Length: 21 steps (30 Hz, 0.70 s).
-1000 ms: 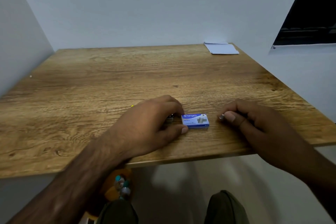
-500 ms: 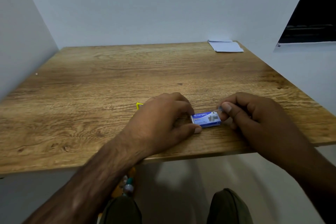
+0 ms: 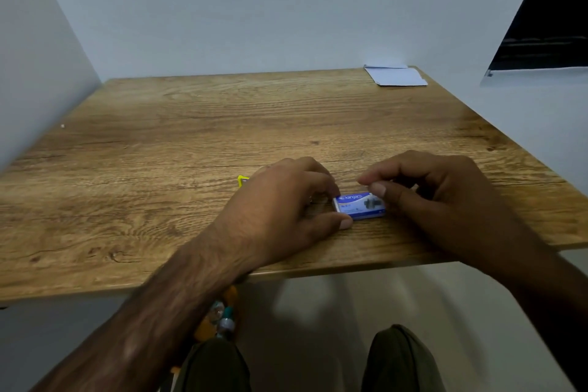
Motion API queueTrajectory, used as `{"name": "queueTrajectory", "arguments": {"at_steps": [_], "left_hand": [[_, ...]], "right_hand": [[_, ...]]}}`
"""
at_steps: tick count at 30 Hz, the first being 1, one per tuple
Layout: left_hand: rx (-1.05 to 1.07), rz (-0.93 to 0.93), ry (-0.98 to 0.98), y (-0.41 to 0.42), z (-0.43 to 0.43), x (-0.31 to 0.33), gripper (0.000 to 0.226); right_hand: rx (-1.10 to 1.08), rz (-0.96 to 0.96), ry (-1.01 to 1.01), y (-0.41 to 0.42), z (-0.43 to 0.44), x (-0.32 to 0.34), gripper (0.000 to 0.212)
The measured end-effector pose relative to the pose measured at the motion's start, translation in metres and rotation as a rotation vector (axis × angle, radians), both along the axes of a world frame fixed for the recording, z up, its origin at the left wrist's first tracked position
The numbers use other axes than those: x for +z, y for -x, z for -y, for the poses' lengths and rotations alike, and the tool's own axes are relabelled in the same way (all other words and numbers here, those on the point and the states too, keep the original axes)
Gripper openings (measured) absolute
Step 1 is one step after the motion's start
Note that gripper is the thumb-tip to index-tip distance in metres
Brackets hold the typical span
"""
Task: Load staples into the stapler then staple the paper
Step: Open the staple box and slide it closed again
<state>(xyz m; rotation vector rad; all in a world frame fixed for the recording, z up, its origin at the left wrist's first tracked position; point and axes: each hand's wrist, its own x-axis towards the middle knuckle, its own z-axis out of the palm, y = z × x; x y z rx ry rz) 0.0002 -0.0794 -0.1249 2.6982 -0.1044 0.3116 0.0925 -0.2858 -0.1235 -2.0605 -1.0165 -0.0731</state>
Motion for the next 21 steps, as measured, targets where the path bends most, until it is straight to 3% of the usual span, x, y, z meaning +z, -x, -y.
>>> {"name": "queueTrajectory", "arguments": {"at_steps": [11, 21], "left_hand": [[0.002, -0.006, 0.015, 0.0, -0.001, 0.001, 0.04], [0.01, 0.032, 0.064, 0.004, -0.002, -0.003, 0.034]], "right_hand": [[0.138, 0.037, 0.086, -0.008, 0.001, -0.005, 0.039], [0.134, 0.016, 0.096, -0.016, 0.018, -0.002, 0.039]]}}
